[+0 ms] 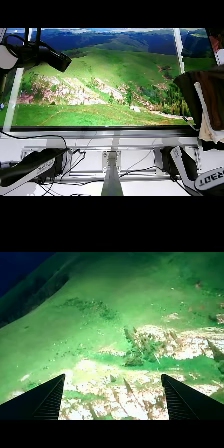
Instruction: Fold the clothes and pants, and hang the long-sleeved shirts on hangers.
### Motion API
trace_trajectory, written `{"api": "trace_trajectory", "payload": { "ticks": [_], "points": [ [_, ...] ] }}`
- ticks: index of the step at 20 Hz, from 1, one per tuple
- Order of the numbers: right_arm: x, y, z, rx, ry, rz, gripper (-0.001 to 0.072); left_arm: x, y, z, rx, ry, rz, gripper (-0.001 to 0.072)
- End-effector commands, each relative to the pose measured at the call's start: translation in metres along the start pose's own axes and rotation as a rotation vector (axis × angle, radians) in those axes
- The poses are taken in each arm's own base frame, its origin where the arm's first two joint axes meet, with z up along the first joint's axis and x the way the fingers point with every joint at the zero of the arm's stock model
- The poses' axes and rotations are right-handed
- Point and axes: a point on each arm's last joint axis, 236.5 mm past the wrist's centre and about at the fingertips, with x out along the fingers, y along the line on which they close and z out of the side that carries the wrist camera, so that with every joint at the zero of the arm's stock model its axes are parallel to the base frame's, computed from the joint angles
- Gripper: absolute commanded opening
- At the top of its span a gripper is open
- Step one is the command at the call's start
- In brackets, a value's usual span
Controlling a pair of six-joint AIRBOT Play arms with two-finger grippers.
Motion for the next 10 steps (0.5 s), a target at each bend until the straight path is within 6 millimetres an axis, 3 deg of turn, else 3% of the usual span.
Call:
{"api": "trace_trajectory", "payload": {
  "ticks": [1,2,3,6,7,10],
  "points": [
    [-0.026,-0.073,-0.045,0.152,0.164,-0.237,0.0140,-0.001,0.001,0.000,0.000,-0.001,0.002,0.0687],
    [-0.025,-0.080,-0.052,0.208,0.188,-0.259,0.0493,-0.001,0.001,0.000,0.000,-0.002,0.002,0.0687],
    [-0.024,-0.083,-0.054,0.249,0.198,-0.270,0.0715,-0.001,0.000,0.001,0.000,-0.002,0.001,0.0687],
    [-0.017,-0.078,-0.054,0.260,0.210,-0.238,0.0694,-0.001,0.000,0.000,0.000,-0.002,0.001,0.0687],
    [-0.013,-0.076,-0.052,0.261,0.207,-0.226,0.0657,-0.001,0.000,0.001,0.000,-0.002,0.001,0.0687],
    [-0.007,-0.062,-0.045,0.253,0.188,-0.169,0.0205,-0.001,0.000,0.000,0.000,-0.002,0.001,0.0687]
  ]
}}
